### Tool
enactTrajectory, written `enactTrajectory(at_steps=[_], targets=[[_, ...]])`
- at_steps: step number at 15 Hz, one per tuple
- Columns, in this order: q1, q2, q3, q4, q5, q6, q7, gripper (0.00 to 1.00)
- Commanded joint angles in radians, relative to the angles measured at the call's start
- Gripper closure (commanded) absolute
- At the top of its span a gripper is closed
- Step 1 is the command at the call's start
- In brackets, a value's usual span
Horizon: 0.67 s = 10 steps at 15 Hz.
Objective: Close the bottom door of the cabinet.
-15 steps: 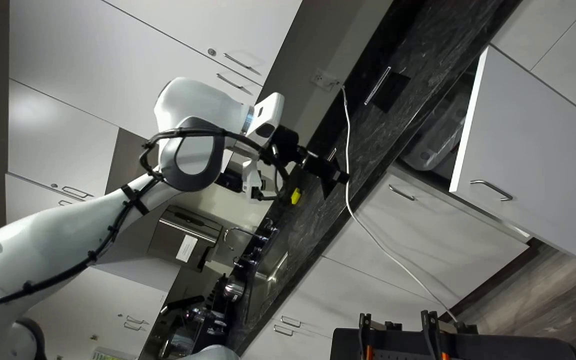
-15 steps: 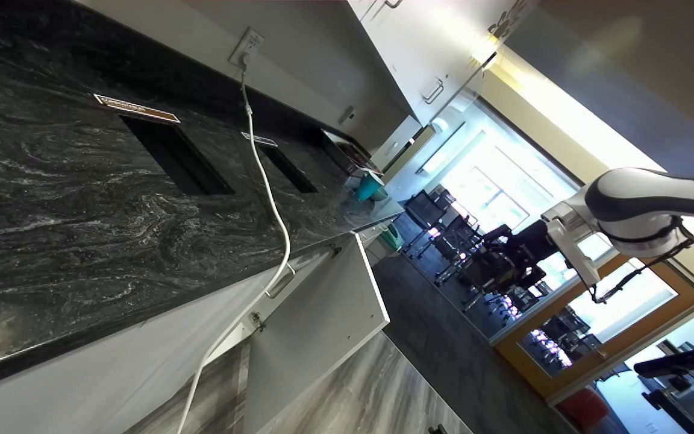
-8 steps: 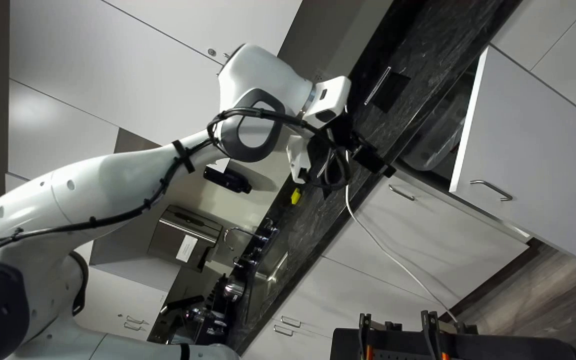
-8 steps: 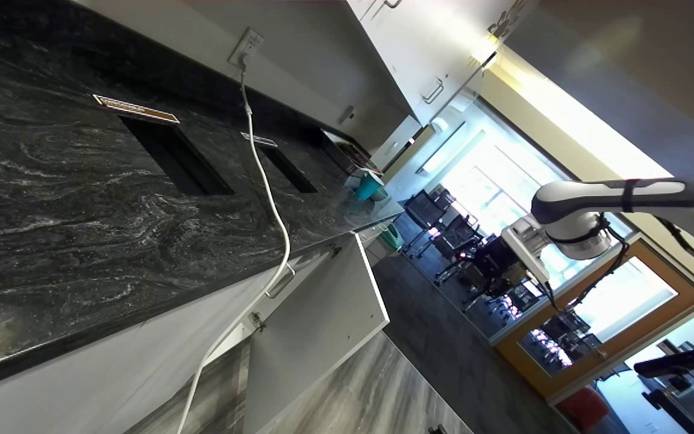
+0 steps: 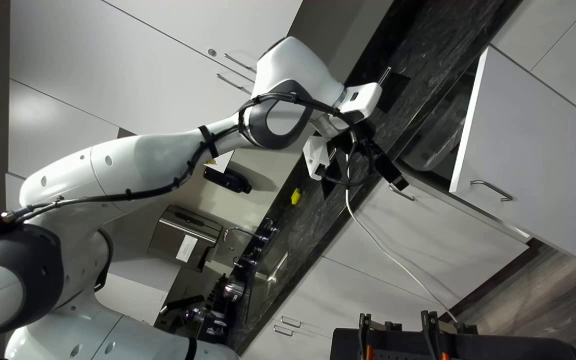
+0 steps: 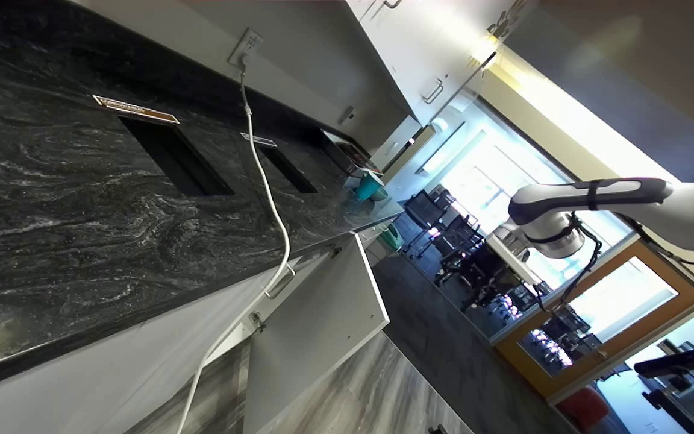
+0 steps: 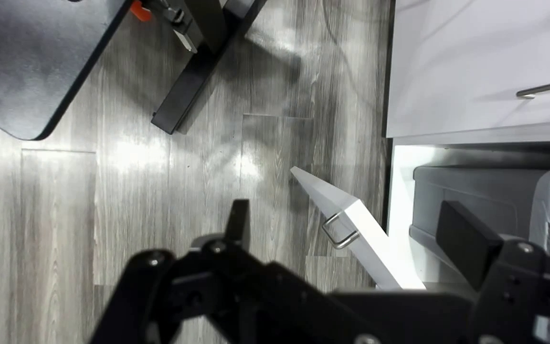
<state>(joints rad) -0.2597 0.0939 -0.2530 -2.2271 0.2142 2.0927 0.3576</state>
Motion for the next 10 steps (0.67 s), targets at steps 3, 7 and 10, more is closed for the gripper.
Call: enactTrajectory(at_steps=[3,7,10], targets=[[-0.036,0.130,-0.022,0.141,0.158,-0.102,0.003,0.00],[-0.115,0.325,-0.043,0.349,0.316,-0.258,0.008,0.00],[-0.200,0.460,-0.037,0.504,0.428,-0.376,0.037,0.00]])
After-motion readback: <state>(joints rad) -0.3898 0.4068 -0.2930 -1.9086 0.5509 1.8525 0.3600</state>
